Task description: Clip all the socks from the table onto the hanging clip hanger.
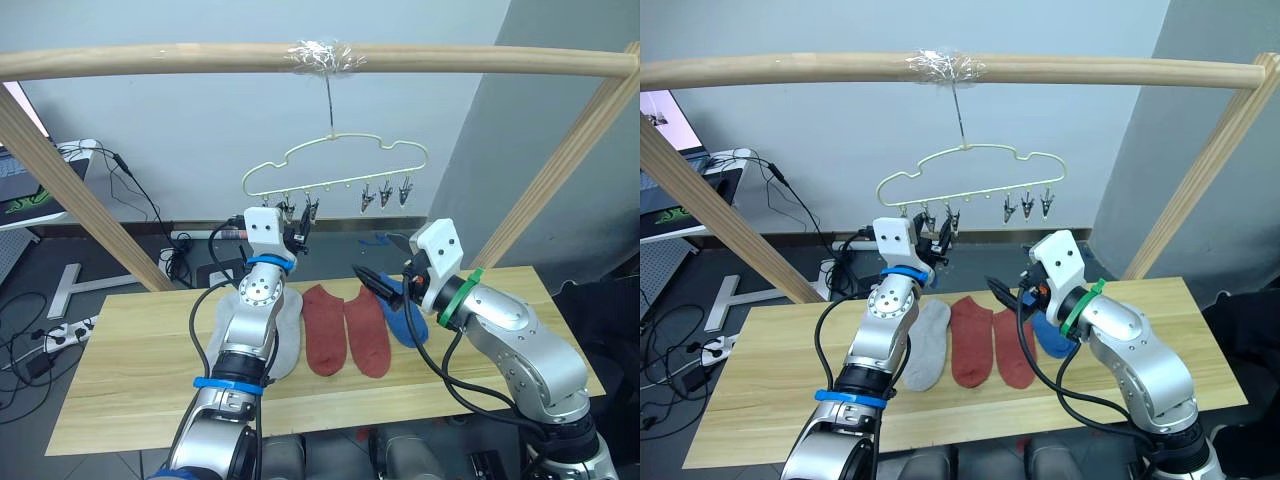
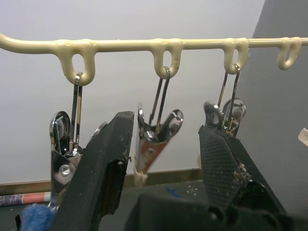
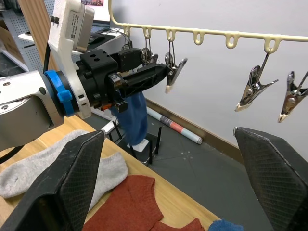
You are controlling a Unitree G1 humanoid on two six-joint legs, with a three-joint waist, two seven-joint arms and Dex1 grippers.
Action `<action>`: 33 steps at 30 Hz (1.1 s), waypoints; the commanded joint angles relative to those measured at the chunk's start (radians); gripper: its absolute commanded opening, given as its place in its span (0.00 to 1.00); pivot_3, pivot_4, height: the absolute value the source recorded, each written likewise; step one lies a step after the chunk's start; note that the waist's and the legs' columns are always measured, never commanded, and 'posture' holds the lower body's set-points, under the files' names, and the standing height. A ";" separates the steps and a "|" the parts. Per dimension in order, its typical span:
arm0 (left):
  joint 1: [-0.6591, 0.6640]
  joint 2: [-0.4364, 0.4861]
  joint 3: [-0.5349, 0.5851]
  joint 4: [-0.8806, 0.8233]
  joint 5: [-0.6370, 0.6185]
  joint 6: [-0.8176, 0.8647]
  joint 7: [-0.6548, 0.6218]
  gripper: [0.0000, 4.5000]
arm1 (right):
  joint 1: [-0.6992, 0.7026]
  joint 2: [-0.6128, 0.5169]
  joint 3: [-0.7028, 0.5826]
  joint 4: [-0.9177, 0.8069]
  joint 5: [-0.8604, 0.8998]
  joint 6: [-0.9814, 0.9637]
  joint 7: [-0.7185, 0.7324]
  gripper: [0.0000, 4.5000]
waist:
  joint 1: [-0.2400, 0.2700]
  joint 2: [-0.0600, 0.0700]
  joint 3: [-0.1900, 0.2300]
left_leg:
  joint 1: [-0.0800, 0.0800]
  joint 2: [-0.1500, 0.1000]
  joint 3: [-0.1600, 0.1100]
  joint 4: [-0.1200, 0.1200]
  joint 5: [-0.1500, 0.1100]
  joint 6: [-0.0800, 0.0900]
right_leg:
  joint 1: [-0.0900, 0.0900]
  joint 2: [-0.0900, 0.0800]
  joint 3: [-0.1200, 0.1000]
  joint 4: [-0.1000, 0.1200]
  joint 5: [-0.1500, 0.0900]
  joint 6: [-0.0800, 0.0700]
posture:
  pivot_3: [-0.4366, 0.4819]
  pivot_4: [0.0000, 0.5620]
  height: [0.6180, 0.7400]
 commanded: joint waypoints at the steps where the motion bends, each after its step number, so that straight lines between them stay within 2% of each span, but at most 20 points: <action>1: -0.022 -0.008 0.005 -0.018 0.011 -0.030 0.015 0.54 | -0.016 -0.004 -0.021 -0.051 0.015 -0.012 0.002 1.00 | 0.000 0.000 0.000 | 0.000 0.000 0.000 0.000 0.000 0.000 | 0.000 0.000 0.000 0.000 0.000 0.000 | 0.55 0.29 1.00; 13: -0.016 -0.008 0.004 -0.041 0.051 -0.023 0.057 0.54 | -0.021 -0.005 -0.029 -0.045 0.022 -0.010 0.007 1.00 | 0.000 0.000 0.000 | 0.000 0.000 0.000 0.000 0.000 0.000 | 0.000 0.000 0.000 0.000 0.000 0.000 | 0.56 0.30 1.00; 33: -0.017 -0.028 0.005 -0.062 0.048 -0.018 0.075 0.54 | -0.023 -0.005 -0.033 -0.042 0.022 -0.009 0.007 1.00 | 0.000 0.000 0.000 | 0.000 0.000 0.000 0.000 0.000 0.000 | 0.000 0.000 0.000 0.000 0.000 0.000 | 0.55 0.30 1.00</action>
